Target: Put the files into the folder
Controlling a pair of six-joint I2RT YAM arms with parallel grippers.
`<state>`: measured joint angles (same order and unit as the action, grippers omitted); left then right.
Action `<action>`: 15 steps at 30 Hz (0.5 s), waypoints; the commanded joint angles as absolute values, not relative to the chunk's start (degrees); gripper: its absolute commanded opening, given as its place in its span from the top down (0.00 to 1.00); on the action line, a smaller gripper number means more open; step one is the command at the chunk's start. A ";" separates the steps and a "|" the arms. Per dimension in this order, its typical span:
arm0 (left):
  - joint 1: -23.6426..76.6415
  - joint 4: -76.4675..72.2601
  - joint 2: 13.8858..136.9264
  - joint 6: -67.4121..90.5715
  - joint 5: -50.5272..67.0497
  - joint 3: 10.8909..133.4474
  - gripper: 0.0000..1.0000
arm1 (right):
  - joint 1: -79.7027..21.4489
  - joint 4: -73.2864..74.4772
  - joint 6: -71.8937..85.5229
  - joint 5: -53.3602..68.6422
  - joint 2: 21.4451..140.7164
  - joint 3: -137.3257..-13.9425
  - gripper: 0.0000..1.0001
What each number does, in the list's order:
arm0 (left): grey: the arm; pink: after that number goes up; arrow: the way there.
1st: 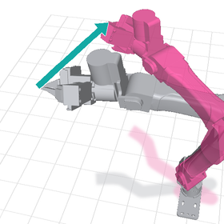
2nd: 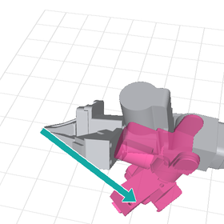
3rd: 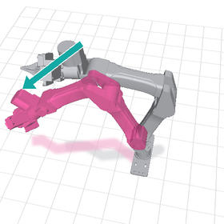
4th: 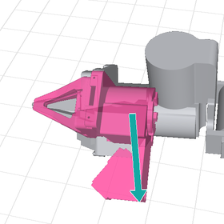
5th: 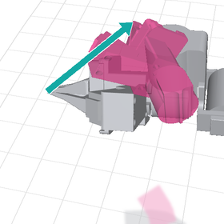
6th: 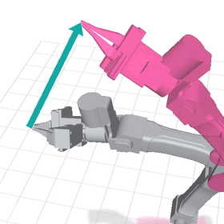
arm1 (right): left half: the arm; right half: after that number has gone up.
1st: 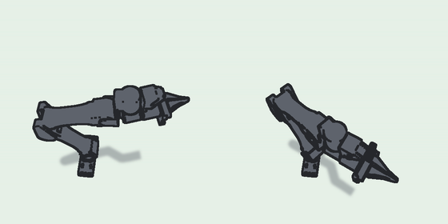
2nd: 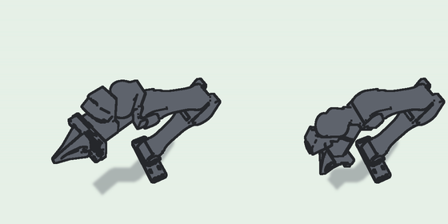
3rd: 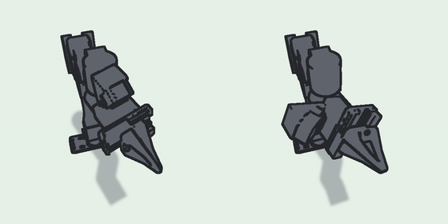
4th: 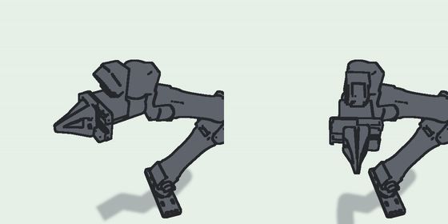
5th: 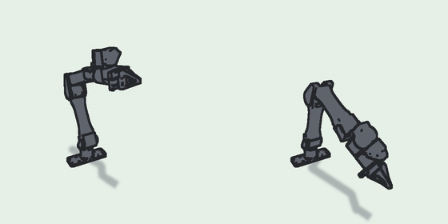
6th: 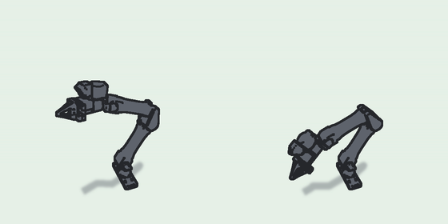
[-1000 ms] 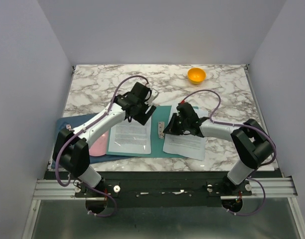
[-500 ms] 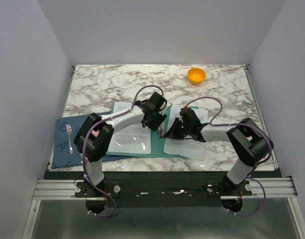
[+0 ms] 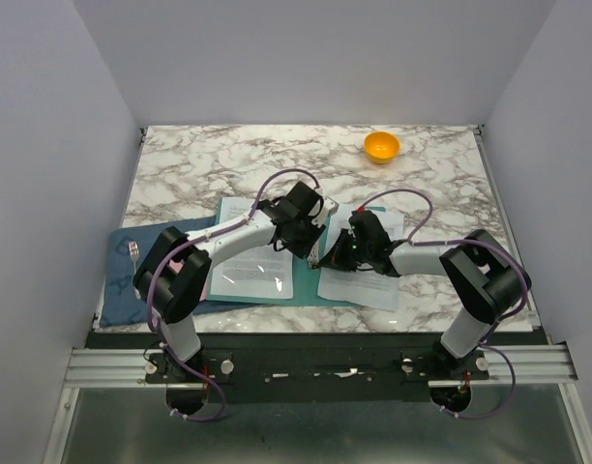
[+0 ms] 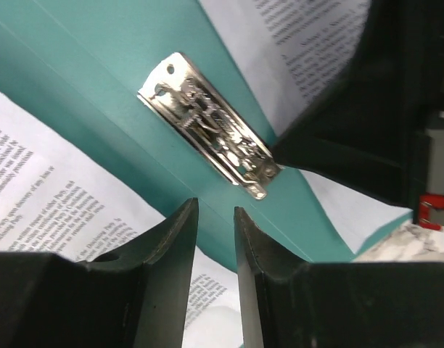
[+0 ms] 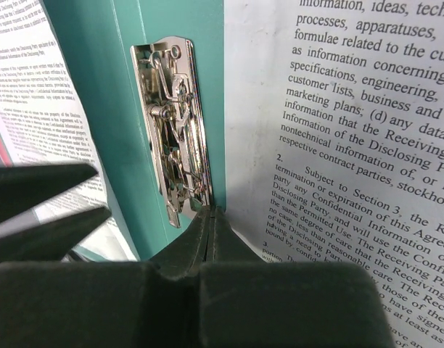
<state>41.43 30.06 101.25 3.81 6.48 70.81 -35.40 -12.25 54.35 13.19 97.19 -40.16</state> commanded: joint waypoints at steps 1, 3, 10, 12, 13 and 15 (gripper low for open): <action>43.42 29.71 98.26 6.94 11.16 68.21 0.61 | -35.16 -11.42 54.93 9.84 97.38 -37.71 1.00; 43.68 29.18 98.09 7.73 11.08 67.24 0.61 | -35.16 -11.69 55.19 9.84 97.56 -37.27 0.99; 43.77 27.60 100.81 10.19 9.41 66.35 0.62 | -35.16 -12.13 55.55 9.49 97.56 -36.48 0.99; 43.68 27.34 101.42 10.55 9.40 66.80 0.64 | -35.16 -12.48 55.63 9.40 97.38 -36.04 1.00; 43.68 27.33 101.43 10.63 9.40 67.14 0.64 | -35.24 -12.57 55.72 9.23 97.38 -35.86 1.00; 43.77 26.90 101.43 11.07 9.93 67.24 0.65 | -35.16 -12.74 55.81 9.23 97.47 -35.60 1.00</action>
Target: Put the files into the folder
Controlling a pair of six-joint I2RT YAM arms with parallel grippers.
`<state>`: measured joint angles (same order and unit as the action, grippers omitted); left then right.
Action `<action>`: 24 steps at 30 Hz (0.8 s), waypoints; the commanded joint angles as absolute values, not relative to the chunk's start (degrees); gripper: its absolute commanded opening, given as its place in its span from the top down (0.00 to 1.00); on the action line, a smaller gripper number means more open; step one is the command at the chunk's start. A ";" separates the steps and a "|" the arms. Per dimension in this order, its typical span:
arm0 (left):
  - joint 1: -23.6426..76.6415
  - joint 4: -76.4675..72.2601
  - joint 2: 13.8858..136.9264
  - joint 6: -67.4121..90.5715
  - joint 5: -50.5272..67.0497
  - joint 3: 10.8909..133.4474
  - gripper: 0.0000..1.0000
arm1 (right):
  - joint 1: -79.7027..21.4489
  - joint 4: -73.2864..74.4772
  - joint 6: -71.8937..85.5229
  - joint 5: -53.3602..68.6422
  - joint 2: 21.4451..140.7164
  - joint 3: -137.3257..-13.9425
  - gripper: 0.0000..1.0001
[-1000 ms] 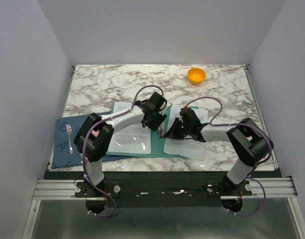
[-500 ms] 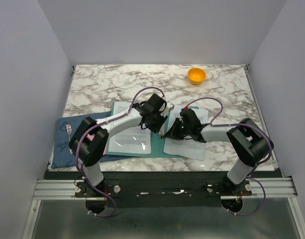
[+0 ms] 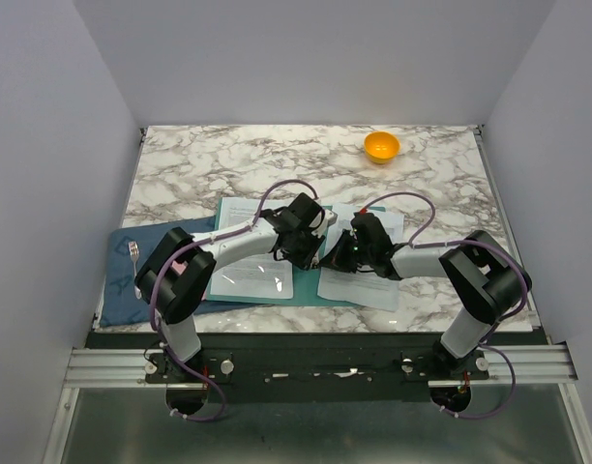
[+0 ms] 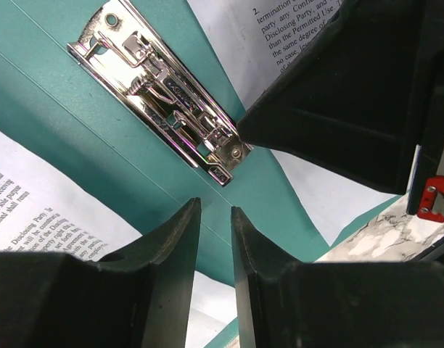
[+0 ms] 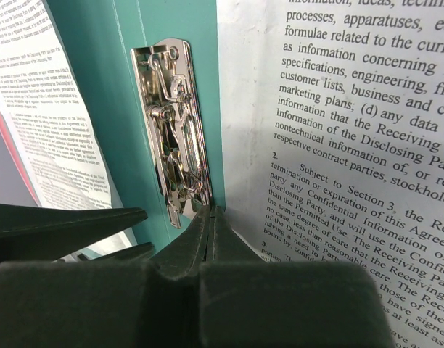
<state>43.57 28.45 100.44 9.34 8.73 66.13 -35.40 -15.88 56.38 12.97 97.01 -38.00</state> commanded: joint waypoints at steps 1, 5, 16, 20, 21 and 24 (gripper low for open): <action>43.68 26.63 101.51 11.25 10.11 67.24 0.65 | -35.16 -12.92 55.90 9.32 97.47 -35.33 0.99; 43.77 26.28 102.04 11.60 9.93 67.41 0.66 | -35.16 -13.79 56.42 9.67 97.91 -34.72 1.00; 43.68 25.23 102.13 10.64 6.42 67.24 0.67 | -35.07 -14.50 56.78 10.11 98.35 -34.10 1.00; 43.68 25.13 102.57 10.46 5.36 66.97 0.68 | -35.16 -14.77 57.04 10.11 98.35 -34.01 1.00; 43.68 25.14 103.09 10.55 4.58 66.97 0.68 | -35.16 -14.77 57.04 10.11 98.26 -34.01 1.00; 43.68 25.05 103.80 10.28 3.78 66.97 0.68 | -35.16 -14.50 56.95 10.02 98.17 -33.93 1.00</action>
<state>43.59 25.80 102.17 10.72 6.52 66.24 -35.40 -19.20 57.91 12.93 96.95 -36.16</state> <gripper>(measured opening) 0.321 0.011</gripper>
